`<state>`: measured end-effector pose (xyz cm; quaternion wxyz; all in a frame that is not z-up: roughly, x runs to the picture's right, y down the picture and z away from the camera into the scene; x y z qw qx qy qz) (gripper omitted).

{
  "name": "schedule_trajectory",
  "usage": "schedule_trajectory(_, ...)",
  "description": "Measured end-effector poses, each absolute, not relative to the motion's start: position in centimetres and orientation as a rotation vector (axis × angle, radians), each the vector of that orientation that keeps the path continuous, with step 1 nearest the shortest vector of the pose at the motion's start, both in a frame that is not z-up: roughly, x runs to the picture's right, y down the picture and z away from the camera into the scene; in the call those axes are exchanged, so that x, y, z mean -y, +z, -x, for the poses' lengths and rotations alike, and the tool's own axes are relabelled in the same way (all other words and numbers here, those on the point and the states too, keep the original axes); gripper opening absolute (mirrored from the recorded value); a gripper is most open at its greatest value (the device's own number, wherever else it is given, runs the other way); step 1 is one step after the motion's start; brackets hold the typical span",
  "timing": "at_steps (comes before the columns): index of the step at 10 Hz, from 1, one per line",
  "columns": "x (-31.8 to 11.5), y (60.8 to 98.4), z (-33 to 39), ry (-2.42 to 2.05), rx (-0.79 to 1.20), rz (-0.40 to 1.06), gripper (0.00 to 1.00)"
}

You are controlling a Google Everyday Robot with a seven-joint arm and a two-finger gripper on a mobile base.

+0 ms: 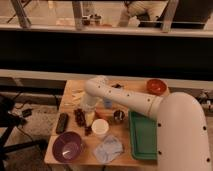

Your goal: Place grapes in tray

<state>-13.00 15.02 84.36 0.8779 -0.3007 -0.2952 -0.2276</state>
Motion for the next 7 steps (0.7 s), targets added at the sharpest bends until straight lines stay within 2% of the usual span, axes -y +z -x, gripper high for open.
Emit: schedule_trajectory(7, -16.2, 85.4, 12.8, -0.455, 0.628, 0.66, 0.8)
